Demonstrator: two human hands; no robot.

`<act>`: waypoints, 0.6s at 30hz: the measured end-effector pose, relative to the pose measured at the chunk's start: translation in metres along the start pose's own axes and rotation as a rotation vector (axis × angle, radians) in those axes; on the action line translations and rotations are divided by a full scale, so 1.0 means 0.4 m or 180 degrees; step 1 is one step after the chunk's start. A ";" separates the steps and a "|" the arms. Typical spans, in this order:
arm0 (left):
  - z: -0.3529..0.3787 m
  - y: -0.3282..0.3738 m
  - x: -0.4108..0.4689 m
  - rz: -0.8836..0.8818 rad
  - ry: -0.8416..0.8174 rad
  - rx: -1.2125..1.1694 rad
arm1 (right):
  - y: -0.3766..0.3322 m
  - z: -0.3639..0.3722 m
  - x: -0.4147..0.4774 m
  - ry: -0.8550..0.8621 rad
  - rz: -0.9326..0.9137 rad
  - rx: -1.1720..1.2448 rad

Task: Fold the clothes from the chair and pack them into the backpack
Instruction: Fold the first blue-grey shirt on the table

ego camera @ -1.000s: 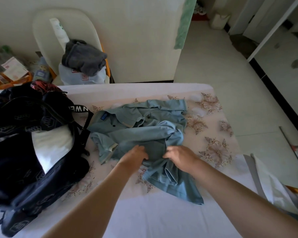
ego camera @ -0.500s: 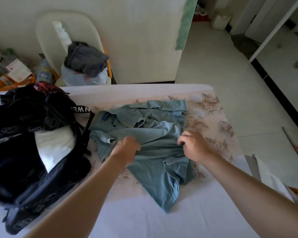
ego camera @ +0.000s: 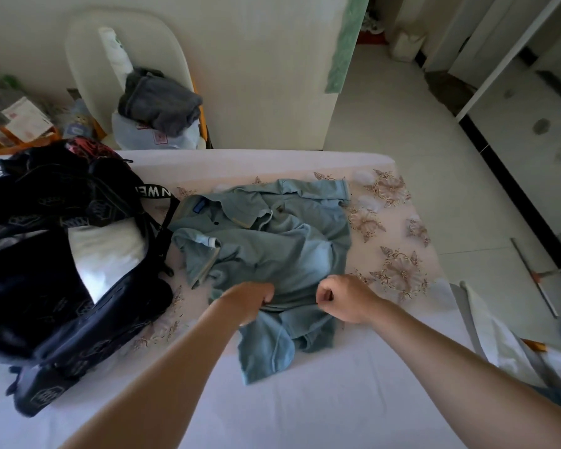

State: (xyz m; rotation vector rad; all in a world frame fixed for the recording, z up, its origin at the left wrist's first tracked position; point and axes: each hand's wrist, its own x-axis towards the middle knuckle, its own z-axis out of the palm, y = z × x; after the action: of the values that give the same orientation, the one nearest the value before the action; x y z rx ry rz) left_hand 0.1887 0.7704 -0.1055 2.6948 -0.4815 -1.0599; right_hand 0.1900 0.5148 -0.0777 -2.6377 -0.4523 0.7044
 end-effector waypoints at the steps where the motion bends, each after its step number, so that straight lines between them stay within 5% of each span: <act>1: -0.014 -0.012 -0.022 -0.0198 -0.0160 0.0256 | -0.008 0.008 -0.004 0.0189 -0.0007 0.0179; 5: -0.025 -0.060 -0.097 -0.0879 -0.0258 0.0647 | -0.029 0.042 -0.032 0.0533 0.0123 0.0072; 9: 0.022 -0.038 -0.141 -0.0338 0.0773 -0.0513 | -0.053 0.122 -0.086 0.0276 -0.0197 -0.0583; 11: 0.070 -0.011 -0.155 -0.0193 0.0702 -0.1006 | -0.070 0.166 -0.095 0.0367 -0.0437 -0.0764; 15: 0.160 -0.004 -0.183 -0.0144 0.0674 -0.0213 | -0.107 0.223 -0.091 0.0469 -0.0664 -0.1021; 18: 0.179 -0.020 -0.191 -0.0165 0.0851 -0.0338 | -0.118 0.240 -0.082 0.0725 -0.0603 -0.0839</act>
State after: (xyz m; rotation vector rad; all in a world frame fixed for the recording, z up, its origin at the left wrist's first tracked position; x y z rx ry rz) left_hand 0.0884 0.8012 -0.1120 2.7105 -0.2998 -0.6989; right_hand 0.1026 0.5693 -0.1214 -2.8227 -0.7600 0.2975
